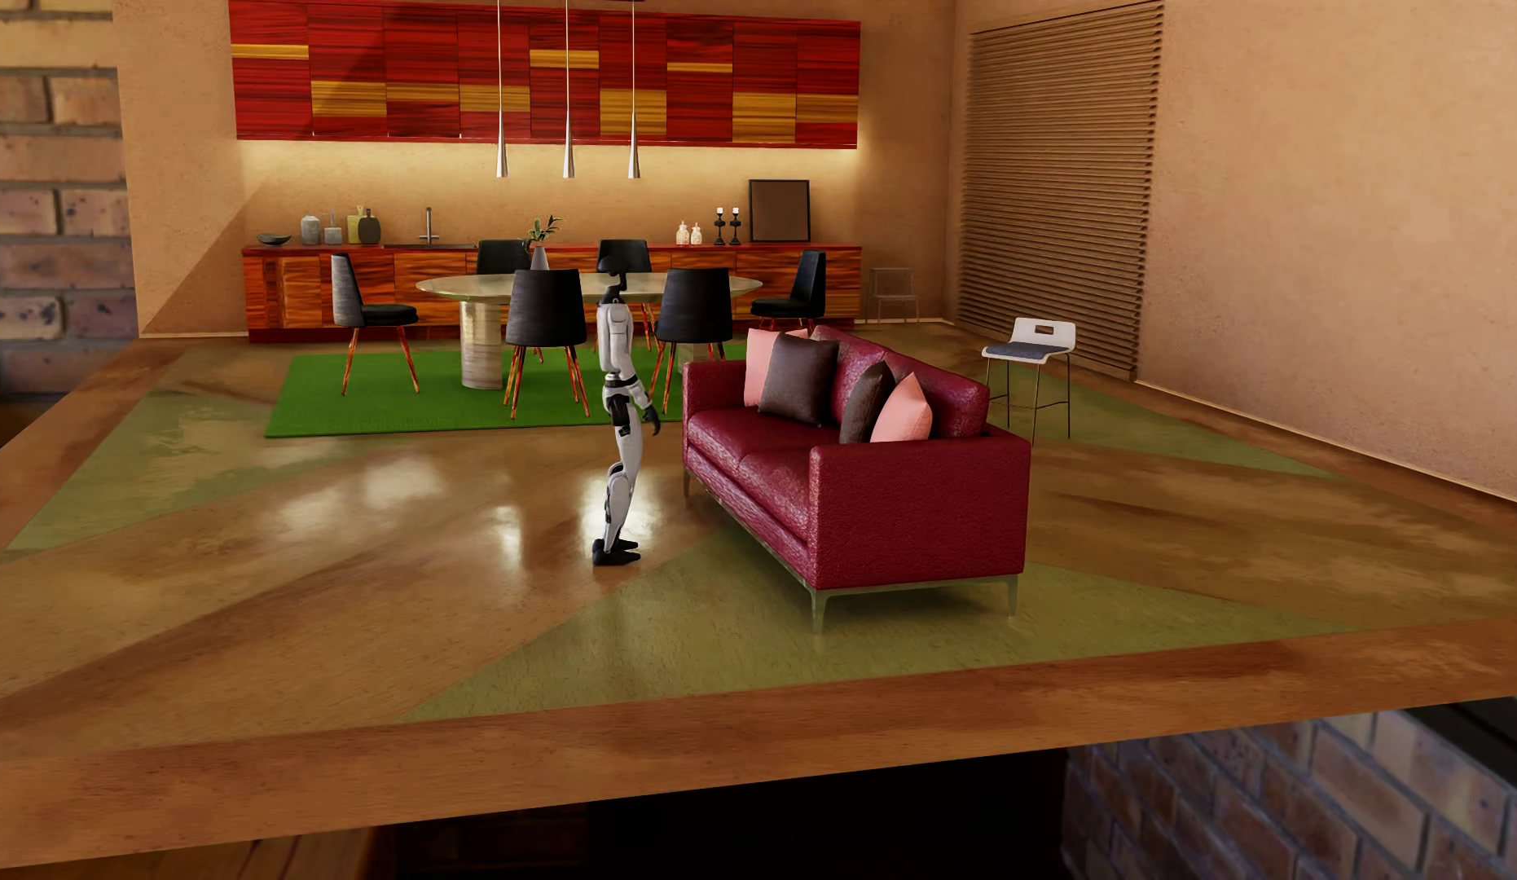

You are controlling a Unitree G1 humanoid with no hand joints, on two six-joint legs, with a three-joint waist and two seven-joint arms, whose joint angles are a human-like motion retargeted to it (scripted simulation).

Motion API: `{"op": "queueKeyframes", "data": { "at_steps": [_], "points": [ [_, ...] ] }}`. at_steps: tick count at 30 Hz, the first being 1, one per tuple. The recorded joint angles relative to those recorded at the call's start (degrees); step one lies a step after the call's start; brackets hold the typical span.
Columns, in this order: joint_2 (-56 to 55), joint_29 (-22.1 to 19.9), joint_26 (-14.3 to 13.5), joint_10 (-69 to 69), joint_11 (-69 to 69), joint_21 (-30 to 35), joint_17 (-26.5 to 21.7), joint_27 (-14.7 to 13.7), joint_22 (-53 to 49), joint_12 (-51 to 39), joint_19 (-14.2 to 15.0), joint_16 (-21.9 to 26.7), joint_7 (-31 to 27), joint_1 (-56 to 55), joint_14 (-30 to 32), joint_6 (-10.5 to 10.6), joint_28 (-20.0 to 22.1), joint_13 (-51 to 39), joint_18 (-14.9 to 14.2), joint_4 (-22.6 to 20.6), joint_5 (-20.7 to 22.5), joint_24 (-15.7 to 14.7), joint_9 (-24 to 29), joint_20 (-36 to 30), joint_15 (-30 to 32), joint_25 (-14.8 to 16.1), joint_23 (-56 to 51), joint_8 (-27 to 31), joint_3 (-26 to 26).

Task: Go to the sofa

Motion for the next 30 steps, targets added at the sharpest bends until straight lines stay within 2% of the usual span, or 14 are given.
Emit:
{"op": "queueKeyframes", "data": {
  "at_steps": [30],
  "points": [
    [-0.09,-0.56,1.60,1.40,0.08,1.77,-1.31,0.14,-0.85,0.85,-0.23,0.00,0.13,-0.80,0.05,-0.03,0.73,-0.83,-0.44,0.18,0.07,-1.28,0.82,-1.29,-0.07,1.95,0.04,-0.11,-0.04]
  ]
}}
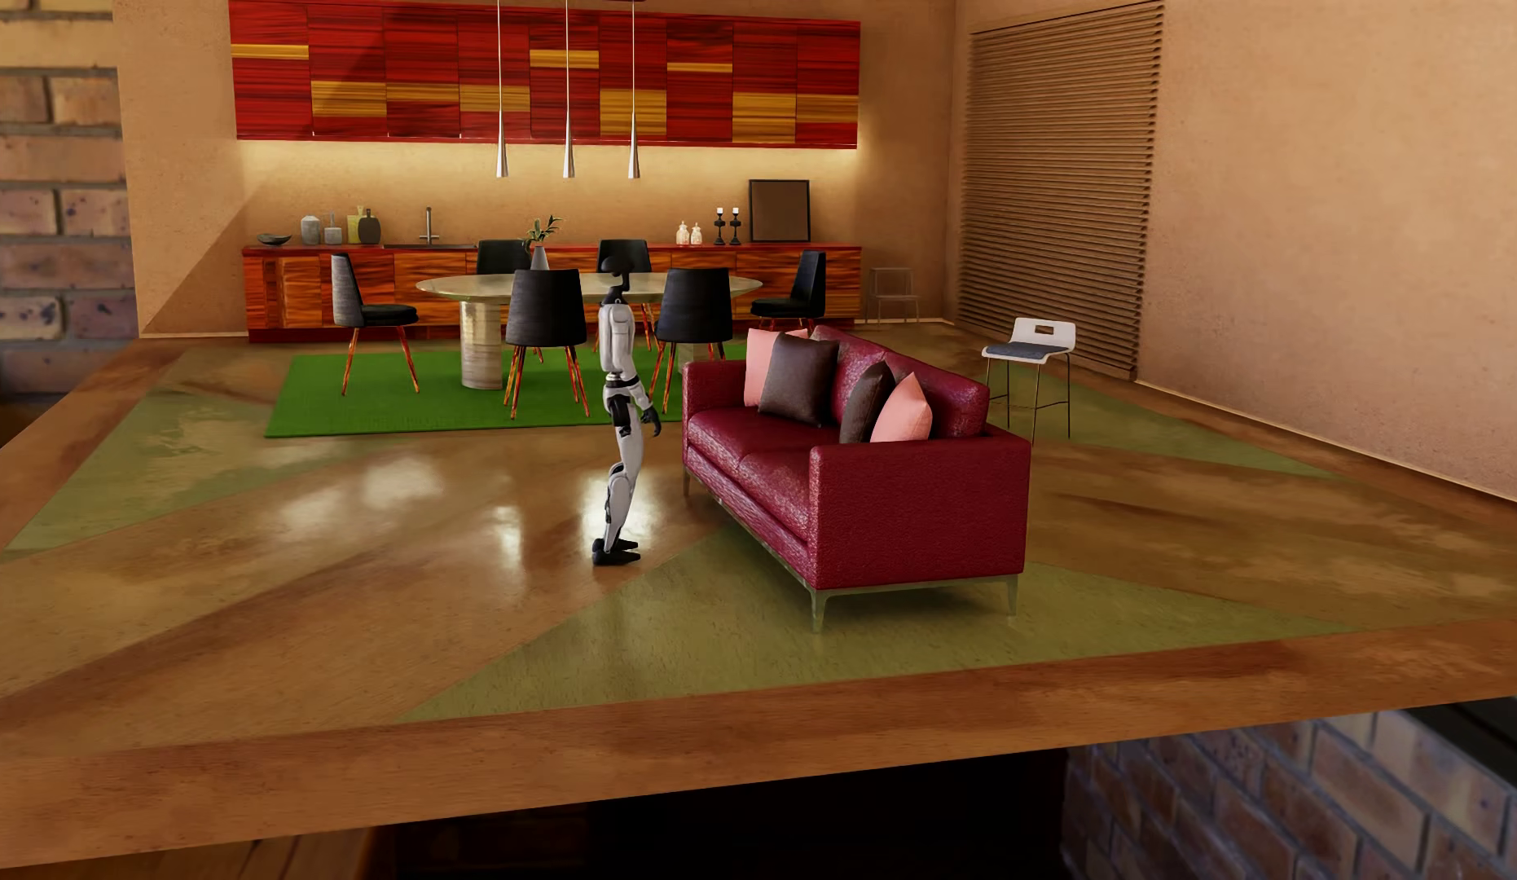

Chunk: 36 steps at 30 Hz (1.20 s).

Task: Go to the sofa

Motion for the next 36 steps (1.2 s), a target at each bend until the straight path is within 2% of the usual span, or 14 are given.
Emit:
{"op": "queueKeyframes", "data": {
  "at_steps": [6,14,21,23,26,28,32,36],
  "points": [
    [0.17,0.10,-0.56,0.47,0.15,0.86,-0.31,0.10,0.20,-1.11,0.12,0.21,-0.53,-0.10,-0.20,0.10,-0.22,-0.32,0.21,-0.32,-0.27,0.07,-0.17,-0.33,-0.32,-0.45,0.44,-0.51,0.15],
    [0.62,-0.27,-1.59,0.79,0.10,-1.15,0.90,1.11,0.42,-1.59,0.25,-0.17,-1.05,0.02,-0.32,0.15,-0.62,0.29,0.53,-0.62,-0.53,0.18,-0.13,1.71,-0.57,0.72,-0.64,-1.10,0.29],
    [0.75,-0.38,-1.85,1.11,0.49,-1.01,1.89,0.97,0.01,-1.13,0.27,-0.36,-0.79,0.29,-0.64,0.23,-0.88,0.46,0.96,-0.58,-0.50,0.83,0.25,3.13,-0.68,-0.23,-0.52,-0.90,0.20],
    [0.73,-0.37,-2.83,1.19,0.51,-1.17,1.92,0.97,-0.06,-1.25,0.30,-0.23,-0.69,0.26,-0.69,0.26,-2.35,0.40,1.09,-0.54,-0.46,1.36,0.46,2.79,-0.65,-0.27,-0.43,-0.78,0.25],
    [0.67,0.14,-5.83,1.15,0.48,-1.08,2.24,1.58,0.62,-2.19,0.38,0.50,-0.69,0.22,-0.76,0.27,-5.80,0.06,1.18,-0.55,-0.46,3.28,0.80,2.13,-0.61,-0.20,-0.62,-0.74,0.24],
    [0.54,0.06,-6.53,0.76,0.40,-0.82,2.18,1.62,0.78,-2.56,0.44,0.69,-0.68,0.26,-0.65,0.26,-7.03,-0.07,1.17,-0.60,-0.49,4.30,0.95,2.81,-0.49,-0.29,-0.61,-0.71,0.29],
    [0.15,0.01,-4.48,-0.20,0.25,-0.41,2.29,1.76,0.45,-2.07,0.61,-0.22,-0.53,0.29,-0.28,0.23,-3.73,-0.45,1.13,-0.80,-0.68,5.46,0.96,4.51,-0.27,-0.41,-0.50,-0.54,0.32],
    [0.02,-0.02,-3.53,-0.17,0.34,-0.36,1.60,0.95,0.43,-0.94,0.77,-1.18,-0.64,0.15,-0.31,0.21,-2.68,-0.10,1.18,-0.97,-0.85,4.10,0.91,5.92,-0.32,-0.18,-0.50,-0.69,0.37]
  ]
}}
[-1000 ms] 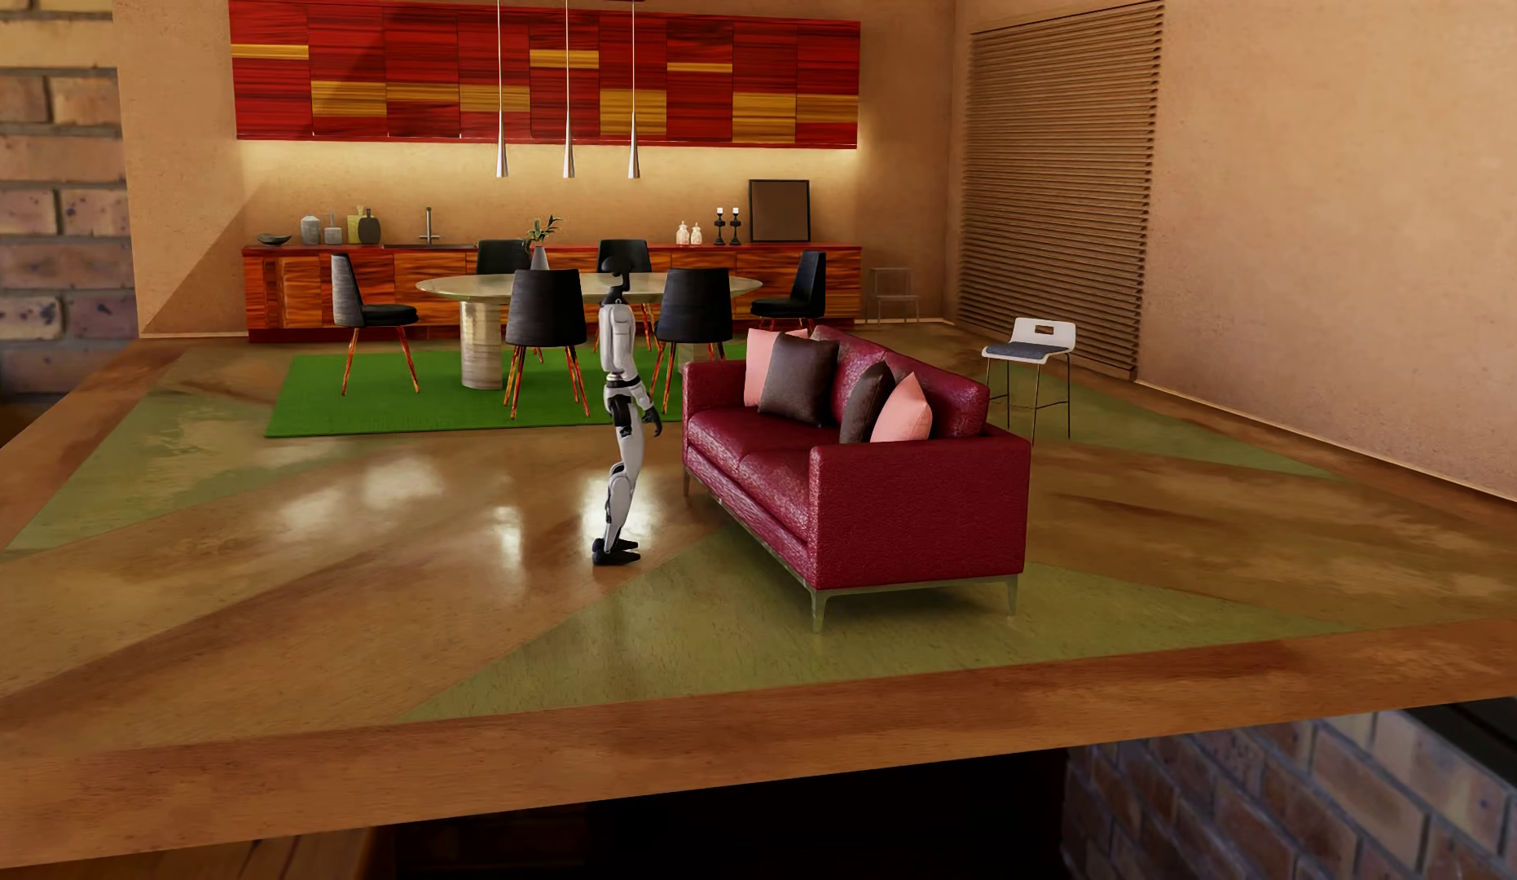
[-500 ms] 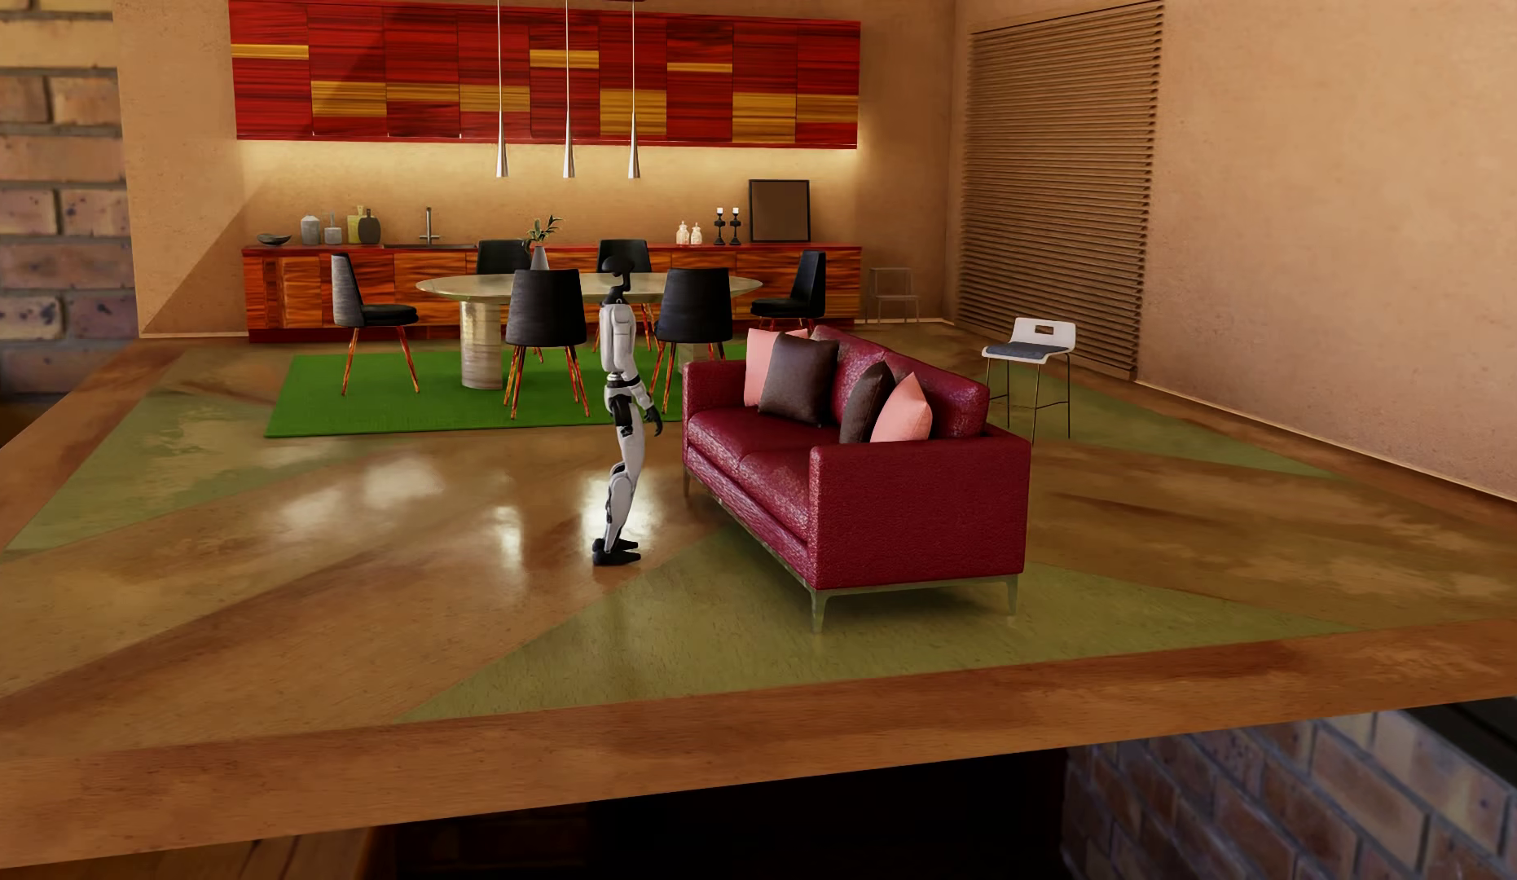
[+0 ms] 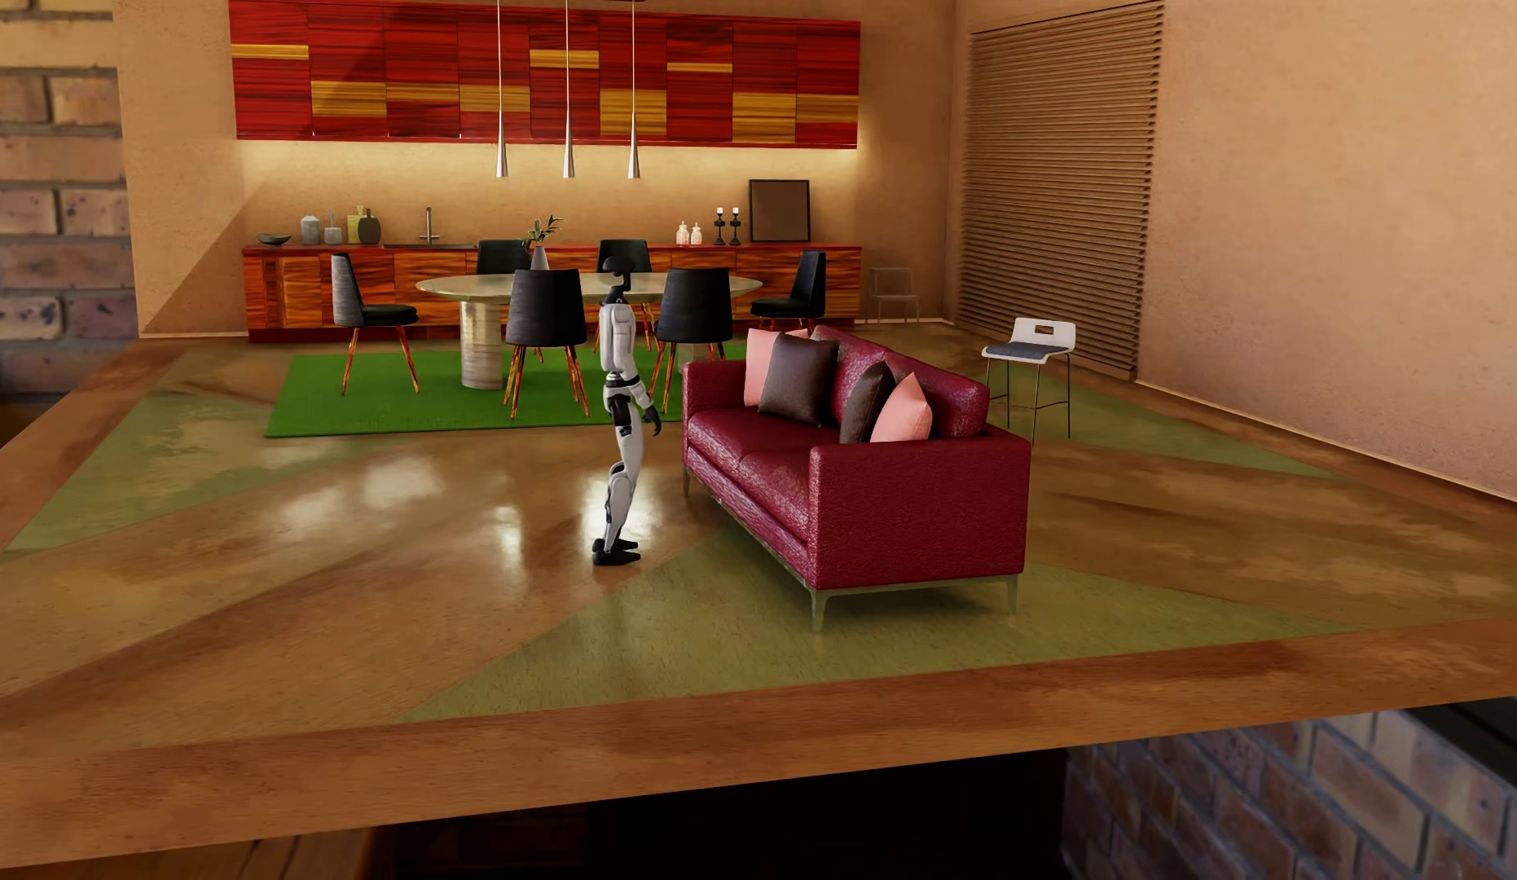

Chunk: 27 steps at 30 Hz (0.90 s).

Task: Go to the sofa

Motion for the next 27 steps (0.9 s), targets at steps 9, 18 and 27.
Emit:
{"op": "queueKeyframes", "data": {
  "at_steps": [9,18,27],
  "points": [
    [0.00,0.26,-0.38,-0.30,0.23,0.99,-0.42,-0.29,0.18,-0.01,0.20,0.92,-0.43,0.14,0.30,0.00,-0.25,-0.27,0.25,-0.39,-0.36,0.40,-0.17,-1.20,-0.22,0.09,0.33,-0.53,0.14],
    [0.00,0.53,-0.12,-0.06,0.10,2.17,-0.87,-0.65,-0.07,0.39,0.15,0.82,-1.18,-0.26,0.60,-0.07,0.42,-0.47,0.08,-0.70,-0.66,-0.02,-0.11,-1.20,-0.24,0.61,0.19,-1.44,0.36],
    [0.11,0.20,1.06,0.27,-0.05,2.14,-1.71,-0.60,-0.68,0.58,0.03,0.63,-2.19,-0.65,0.88,0.01,0.46,-1.03,0.07,-1.04,-0.93,-0.39,0.04,-1.78,-0.35,1.08,0.62,-2.62,0.26]
  ]
}}
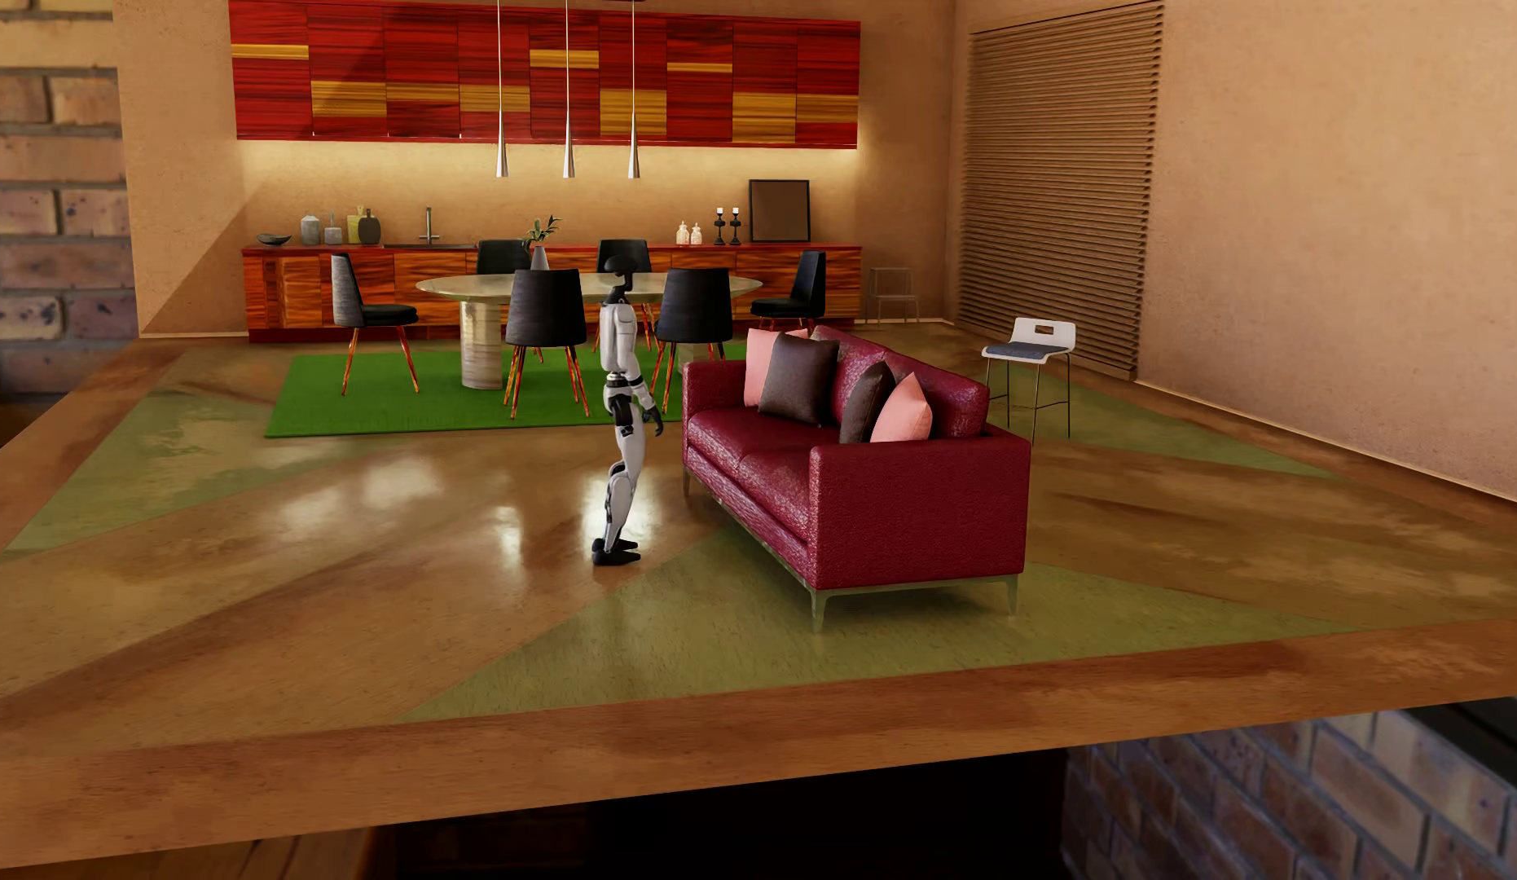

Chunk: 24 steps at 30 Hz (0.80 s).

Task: Go to the sofa

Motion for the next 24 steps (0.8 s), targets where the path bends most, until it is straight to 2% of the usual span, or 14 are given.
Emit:
{"op": "queueKeyframes", "data": {
  "at_steps": [11,24],
  "points": [
    [0.10,0.10,-0.17,-0.02,-0.04,-0.77,0.81,0.87,-0.23,0.04,-0.29,-0.39,-0.76,-0.11,0.34,0.00,0.96,0.33,-0.33,-0.31,-0.25,-0.65,-0.01,1.77,-0.25,0.36,-0.33,-0.85,0.34],
    [0.48,0.10,-0.63,1.16,0.20,-0.09,1.36,0.98,-0.21,-0.37,-0.60,-0.87,-1.83,-0.47,0.02,0.01,0.70,-0.37,-0.68,-0.46,-0.31,0.23,0.37,3.25,-0.68,0.34,-0.35,-2.03,0.88]
  ]
}}
